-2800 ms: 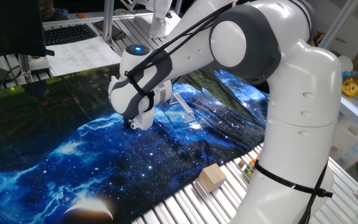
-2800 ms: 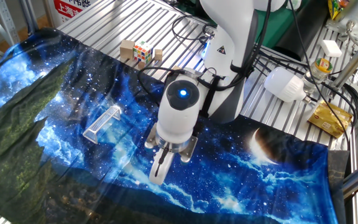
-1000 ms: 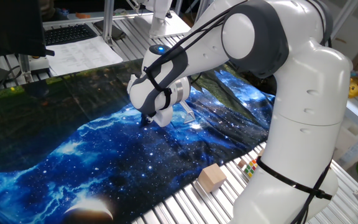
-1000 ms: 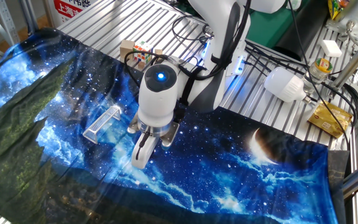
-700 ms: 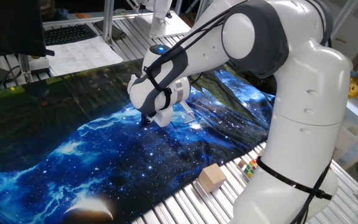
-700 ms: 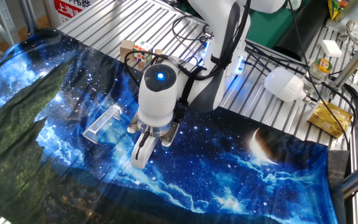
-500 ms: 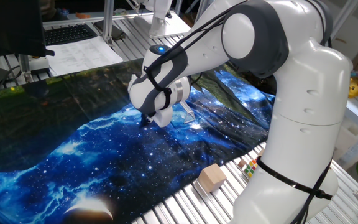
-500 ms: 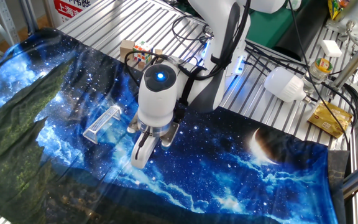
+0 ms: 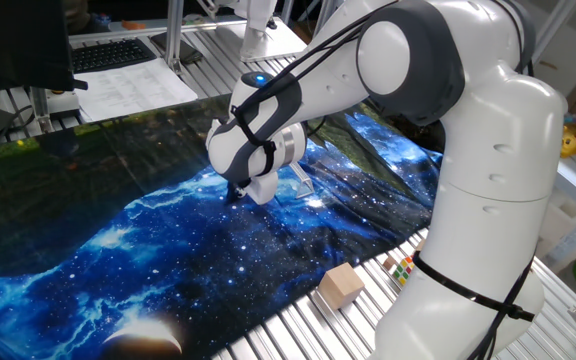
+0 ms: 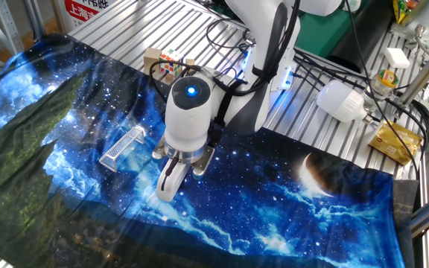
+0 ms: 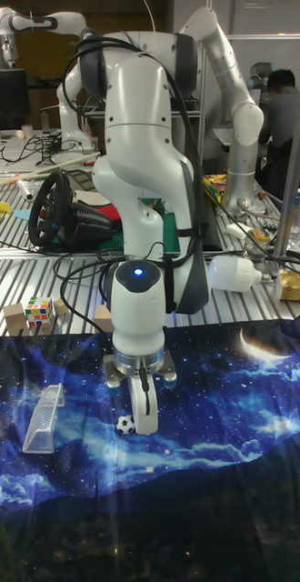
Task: Push the soccer ball into the goal
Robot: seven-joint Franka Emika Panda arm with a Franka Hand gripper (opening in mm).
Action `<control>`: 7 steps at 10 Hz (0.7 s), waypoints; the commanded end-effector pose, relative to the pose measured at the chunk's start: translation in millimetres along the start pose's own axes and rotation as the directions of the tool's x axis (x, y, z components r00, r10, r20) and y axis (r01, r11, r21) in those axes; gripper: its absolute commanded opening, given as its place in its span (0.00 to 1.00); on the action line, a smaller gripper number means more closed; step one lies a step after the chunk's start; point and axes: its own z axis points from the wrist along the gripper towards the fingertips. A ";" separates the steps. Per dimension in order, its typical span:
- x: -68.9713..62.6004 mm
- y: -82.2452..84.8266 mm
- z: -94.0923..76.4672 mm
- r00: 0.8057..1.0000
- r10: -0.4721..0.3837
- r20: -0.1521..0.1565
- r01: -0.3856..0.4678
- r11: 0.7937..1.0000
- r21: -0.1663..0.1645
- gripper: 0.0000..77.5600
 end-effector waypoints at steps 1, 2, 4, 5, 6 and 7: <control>-0.6 1.6 -1.6 0.995 0.099 -0.009 -0.099 0.995 0.013 0.00; -0.6 1.6 -1.6 0.993 0.117 -0.011 -0.116 0.993 0.013 0.00; -0.6 1.6 -1.6 0.993 0.115 -0.029 -0.115 0.993 0.008 0.00; -0.6 1.6 -1.6 0.993 0.118 -0.022 -0.118 0.993 0.010 0.00; -0.6 1.6 -1.6 0.992 0.125 -0.021 -0.125 0.992 0.012 0.00; -0.6 1.6 -1.6 0.992 0.129 -0.009 -0.128 0.992 0.017 0.00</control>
